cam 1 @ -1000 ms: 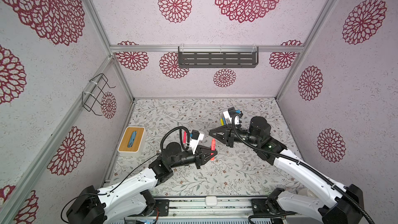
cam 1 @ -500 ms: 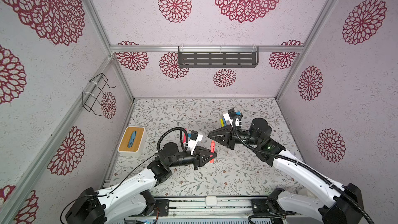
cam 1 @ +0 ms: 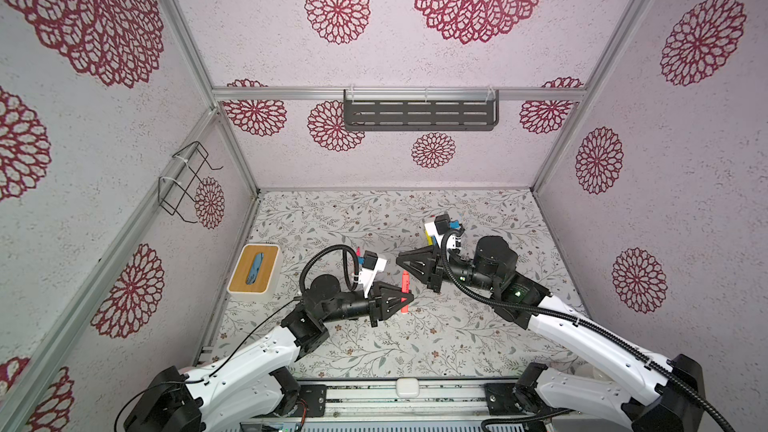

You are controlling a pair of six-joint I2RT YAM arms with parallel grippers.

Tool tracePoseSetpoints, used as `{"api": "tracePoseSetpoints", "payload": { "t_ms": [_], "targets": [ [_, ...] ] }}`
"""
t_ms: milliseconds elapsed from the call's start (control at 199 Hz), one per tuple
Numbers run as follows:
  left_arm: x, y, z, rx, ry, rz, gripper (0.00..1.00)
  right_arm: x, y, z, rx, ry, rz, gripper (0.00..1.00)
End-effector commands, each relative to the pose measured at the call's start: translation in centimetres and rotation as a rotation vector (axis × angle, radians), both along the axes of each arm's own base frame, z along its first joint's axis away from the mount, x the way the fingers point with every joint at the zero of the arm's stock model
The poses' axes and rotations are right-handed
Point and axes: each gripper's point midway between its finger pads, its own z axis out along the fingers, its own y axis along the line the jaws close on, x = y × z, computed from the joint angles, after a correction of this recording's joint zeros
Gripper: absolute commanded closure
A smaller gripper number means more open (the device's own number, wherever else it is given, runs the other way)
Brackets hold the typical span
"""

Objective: Insert the pens into the pen caps
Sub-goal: 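Push the clear cap down over the highlighter tip with the right gripper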

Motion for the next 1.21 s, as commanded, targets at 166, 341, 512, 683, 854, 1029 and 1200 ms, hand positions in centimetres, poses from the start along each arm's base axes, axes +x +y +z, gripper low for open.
{"api": "tracePoseSetpoints", "payload": {
  "t_ms": [166, 341, 512, 683, 854, 1029, 1200],
  "targets": [
    [3.8, 3.4, 8.0, -0.215, -0.142, 0.218, 1.00, -6.3, 0.5, -11.0, -0.321, 0.213, 0.152, 1.00],
    [4.0, 3.9, 8.6, -0.225, -0.154, 0.231, 1.00, -8.6, 0.9, -12.3, -0.331, 0.229, 0.231, 1.00],
    [4.1, 4.6, 9.3, -0.239, -0.162, 0.231, 1.00, -11.2, 1.2, -12.6, -0.296, 0.247, 0.354, 1.00],
    [4.6, 5.8, 9.5, -0.238, -0.169, 0.264, 1.00, -12.1, 1.0, -13.9, -0.301, 0.279, 0.380, 1.00],
    [5.2, 6.5, 9.1, -0.228, -0.164, 0.291, 1.00, -12.6, 1.3, -15.2, -0.287, 0.323, 0.391, 1.00],
    [5.8, 6.0, 7.3, -0.138, -0.143, 0.296, 1.00, -10.8, 1.6, -13.8, -0.265, 0.275, 0.292, 1.00],
    [6.1, 5.3, 3.1, -0.012, -0.079, 0.300, 1.00, -6.1, 0.6, -8.9, -0.281, 0.129, 0.061, 0.83]
  ]
}}
